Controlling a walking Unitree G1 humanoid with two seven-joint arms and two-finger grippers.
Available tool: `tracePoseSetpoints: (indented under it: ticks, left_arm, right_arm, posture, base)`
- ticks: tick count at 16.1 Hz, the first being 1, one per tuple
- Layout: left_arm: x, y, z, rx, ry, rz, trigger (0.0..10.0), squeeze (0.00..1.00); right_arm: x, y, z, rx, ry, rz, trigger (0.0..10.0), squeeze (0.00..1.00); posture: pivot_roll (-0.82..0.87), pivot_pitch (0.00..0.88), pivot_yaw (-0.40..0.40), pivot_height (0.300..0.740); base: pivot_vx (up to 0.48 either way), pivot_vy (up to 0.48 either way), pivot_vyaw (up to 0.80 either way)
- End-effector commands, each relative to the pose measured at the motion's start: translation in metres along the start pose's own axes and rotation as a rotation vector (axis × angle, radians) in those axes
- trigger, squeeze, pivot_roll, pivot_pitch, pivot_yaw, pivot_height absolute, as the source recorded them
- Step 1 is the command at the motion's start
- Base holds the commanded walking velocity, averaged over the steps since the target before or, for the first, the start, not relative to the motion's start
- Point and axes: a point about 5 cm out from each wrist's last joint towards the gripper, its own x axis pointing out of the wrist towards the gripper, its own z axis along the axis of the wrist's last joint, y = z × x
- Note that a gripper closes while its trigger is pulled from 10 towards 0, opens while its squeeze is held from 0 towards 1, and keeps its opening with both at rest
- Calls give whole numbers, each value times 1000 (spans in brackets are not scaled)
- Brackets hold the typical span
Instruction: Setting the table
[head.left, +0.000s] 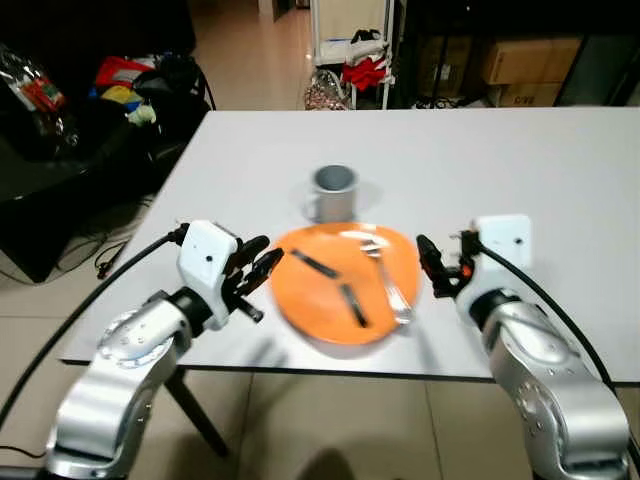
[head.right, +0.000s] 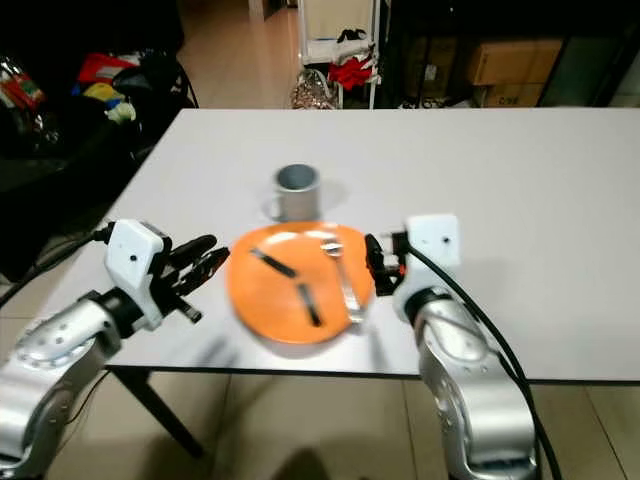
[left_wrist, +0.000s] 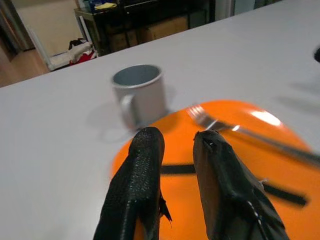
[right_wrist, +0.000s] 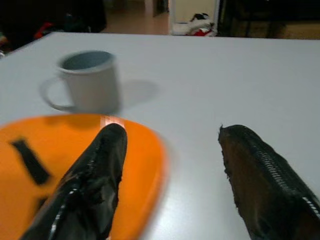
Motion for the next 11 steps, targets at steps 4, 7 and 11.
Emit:
tracePoseSetpoints:
  ticks: [4,7,11]
  left_arm:
    - [-3,7,3,2,-4,84,10000,0]
    - [-3,11,2,-30,-14,145,10000,0]
    - [-6,14,6,-6,-35,204,10000,0]
  right_arm:
    - [-3,8,2,42,-89,113,10000,1000]
    - [-4,14,0,63,-107,171,10000,1000]
    - [-5,18,-7,88,-89,232,10000,1000]
  posture:
    - [45,0,50,740]
    - [60,0,37,740]
    - [68,0,37,740]
  base:
    - [0,-460,0]
    - [0,-149,267]
    - [0,0,800]
